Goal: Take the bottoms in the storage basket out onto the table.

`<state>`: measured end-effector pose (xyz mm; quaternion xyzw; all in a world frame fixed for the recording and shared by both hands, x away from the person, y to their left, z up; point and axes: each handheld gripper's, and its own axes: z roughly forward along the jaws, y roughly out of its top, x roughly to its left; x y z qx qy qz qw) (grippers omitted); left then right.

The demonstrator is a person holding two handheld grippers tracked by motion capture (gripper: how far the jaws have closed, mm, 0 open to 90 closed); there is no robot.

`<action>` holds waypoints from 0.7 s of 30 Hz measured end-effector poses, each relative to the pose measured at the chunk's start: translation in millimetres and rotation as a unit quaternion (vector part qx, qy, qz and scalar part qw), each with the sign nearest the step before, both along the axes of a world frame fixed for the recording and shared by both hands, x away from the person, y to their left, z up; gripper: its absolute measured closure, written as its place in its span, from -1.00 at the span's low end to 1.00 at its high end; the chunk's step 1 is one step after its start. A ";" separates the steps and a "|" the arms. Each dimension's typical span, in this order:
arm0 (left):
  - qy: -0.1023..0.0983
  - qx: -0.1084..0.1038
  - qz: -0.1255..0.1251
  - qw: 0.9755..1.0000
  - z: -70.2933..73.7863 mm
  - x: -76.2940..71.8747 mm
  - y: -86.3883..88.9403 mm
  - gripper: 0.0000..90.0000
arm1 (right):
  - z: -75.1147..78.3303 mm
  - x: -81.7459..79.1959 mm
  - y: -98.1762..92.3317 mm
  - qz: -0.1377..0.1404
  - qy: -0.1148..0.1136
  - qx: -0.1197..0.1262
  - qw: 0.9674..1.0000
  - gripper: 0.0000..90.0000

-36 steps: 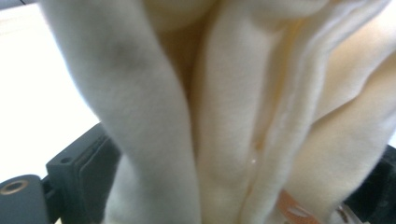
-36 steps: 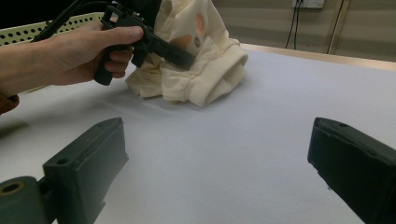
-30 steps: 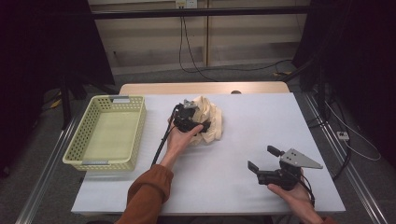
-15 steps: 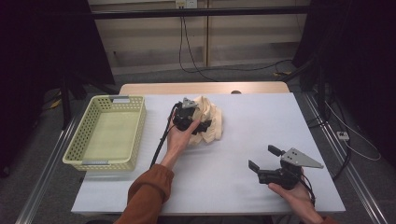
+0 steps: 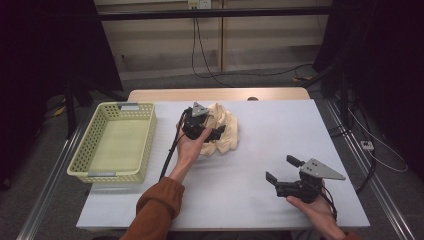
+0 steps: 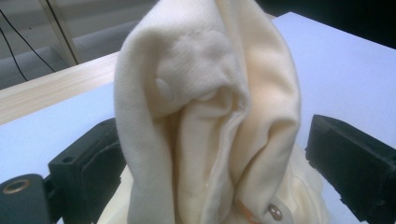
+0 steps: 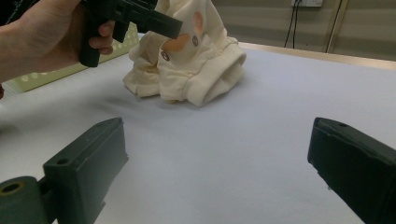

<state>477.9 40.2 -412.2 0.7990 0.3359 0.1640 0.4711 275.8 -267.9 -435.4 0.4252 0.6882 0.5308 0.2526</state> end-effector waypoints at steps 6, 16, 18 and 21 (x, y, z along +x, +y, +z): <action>0.003 -0.006 0.006 1.000 6.3 -6.4 6.5 -0.85 | 2.4 -5.7 0.8 -0.002 -0.006 -0.005 1.000 -0.90; -0.024 -0.013 -0.001 1.000 23.4 -15.5 14.1 -0.86 | 2.0 -3.9 1.5 -0.003 -0.003 -0.002 1.000 -0.90; -0.022 -0.019 -0.004 1.000 25.7 -16.3 16.0 -0.86 | 2.0 -3.7 2.4 -0.001 -0.004 -0.002 1.000 -0.90; -0.025 -0.015 -0.003 1.000 29.0 -18.1 17.9 -0.88 | 1.9 -3.7 2.8 0.000 -0.003 -0.003 1.000 -0.90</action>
